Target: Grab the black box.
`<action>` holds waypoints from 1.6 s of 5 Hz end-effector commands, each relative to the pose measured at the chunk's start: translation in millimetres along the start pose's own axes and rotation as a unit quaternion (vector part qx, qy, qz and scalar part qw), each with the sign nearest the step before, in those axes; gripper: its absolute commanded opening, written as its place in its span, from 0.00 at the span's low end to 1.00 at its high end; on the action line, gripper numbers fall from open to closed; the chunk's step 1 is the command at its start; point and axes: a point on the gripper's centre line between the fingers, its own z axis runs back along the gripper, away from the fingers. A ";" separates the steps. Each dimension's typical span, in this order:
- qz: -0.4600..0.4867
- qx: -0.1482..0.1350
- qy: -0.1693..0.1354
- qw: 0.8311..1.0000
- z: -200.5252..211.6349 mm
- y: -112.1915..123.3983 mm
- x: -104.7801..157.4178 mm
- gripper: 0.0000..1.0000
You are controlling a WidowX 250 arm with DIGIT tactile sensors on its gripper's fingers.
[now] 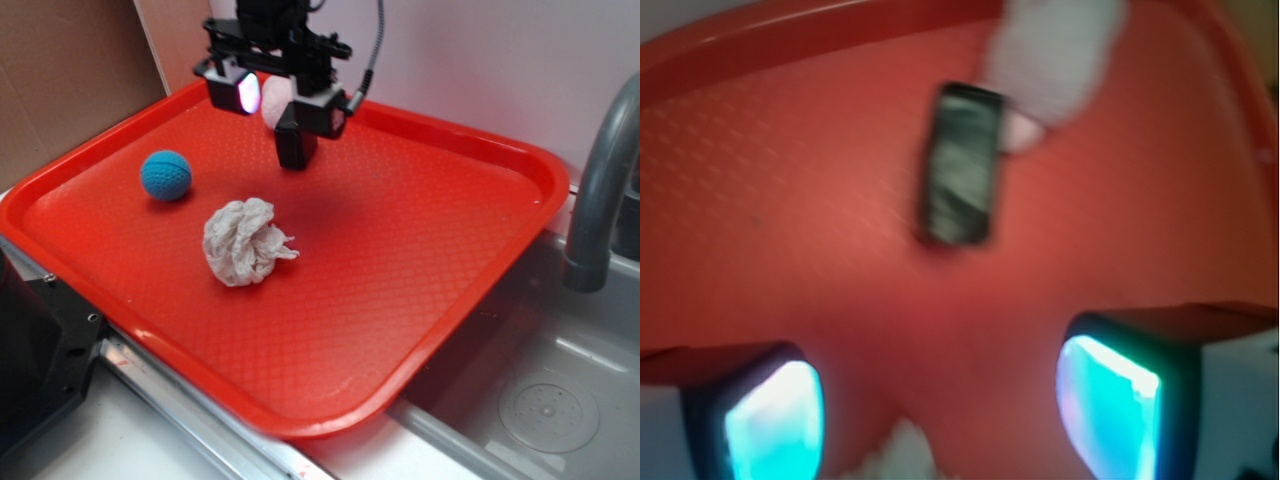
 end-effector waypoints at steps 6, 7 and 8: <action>0.052 -0.015 -0.055 0.997 3.8 32.7 36.7 0.00; -0.001 -0.058 -0.102 0.993 54.6 27.8 3.3 0.00; -0.064 -0.034 -0.074 0.995 107.4 25.7 -36.3 0.00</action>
